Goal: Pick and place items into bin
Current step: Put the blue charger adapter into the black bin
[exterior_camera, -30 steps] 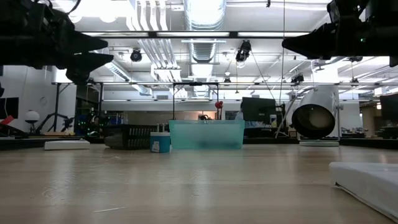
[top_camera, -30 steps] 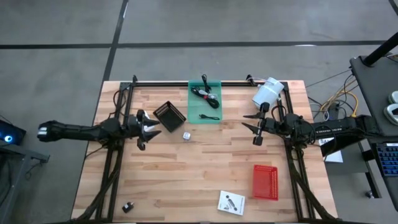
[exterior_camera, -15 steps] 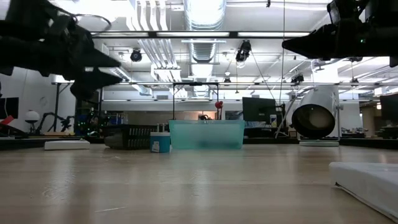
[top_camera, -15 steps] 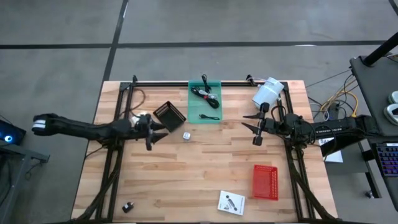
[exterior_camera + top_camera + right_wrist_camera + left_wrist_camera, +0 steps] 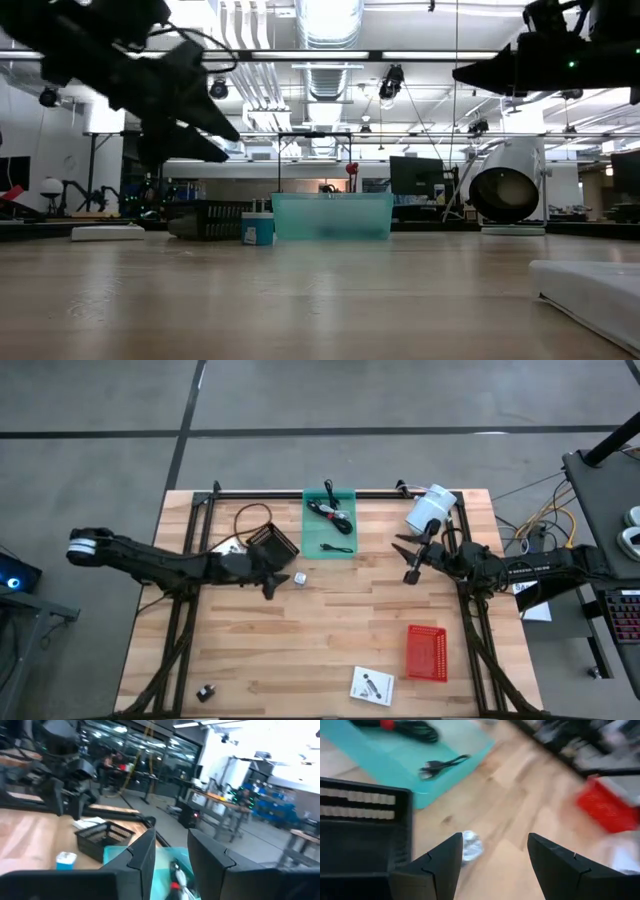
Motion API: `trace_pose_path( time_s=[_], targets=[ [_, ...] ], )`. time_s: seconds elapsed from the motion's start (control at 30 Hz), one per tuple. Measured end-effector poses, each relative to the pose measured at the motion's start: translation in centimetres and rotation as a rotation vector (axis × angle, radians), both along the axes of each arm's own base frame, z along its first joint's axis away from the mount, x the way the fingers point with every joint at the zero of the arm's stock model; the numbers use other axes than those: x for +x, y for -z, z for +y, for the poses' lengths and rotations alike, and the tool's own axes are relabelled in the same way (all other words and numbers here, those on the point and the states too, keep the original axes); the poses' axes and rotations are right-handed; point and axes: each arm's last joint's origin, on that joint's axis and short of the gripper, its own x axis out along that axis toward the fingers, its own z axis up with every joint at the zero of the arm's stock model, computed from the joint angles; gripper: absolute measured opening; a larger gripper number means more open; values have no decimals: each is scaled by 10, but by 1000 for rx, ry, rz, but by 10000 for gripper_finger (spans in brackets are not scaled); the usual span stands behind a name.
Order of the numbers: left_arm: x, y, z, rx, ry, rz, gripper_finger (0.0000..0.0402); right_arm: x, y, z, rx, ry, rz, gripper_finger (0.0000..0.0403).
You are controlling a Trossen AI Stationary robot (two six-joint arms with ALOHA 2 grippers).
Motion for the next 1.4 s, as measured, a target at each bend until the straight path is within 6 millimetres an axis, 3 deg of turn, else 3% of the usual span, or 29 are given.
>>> trace_pose_path(
  time_s=[0.17,0.37,0.63,0.97,1.4],
  targets=[
    [24,-15,-2,8,-79,169,208,0,0,0,-2,10,4,96],
    [50,-28,-10,-59,-116,245,208,0,1,0,-17,13,16,90],
    [73,-34,-17,-100,-176,477,208,0,2,0,-19,13,25,91],
    [104,-15,-19,-87,-196,566,208,0,3,0,-29,14,44,80],
    [107,-7,-17,-27,-258,566,208,0,3,0,-39,15,50,82]
  ],
)
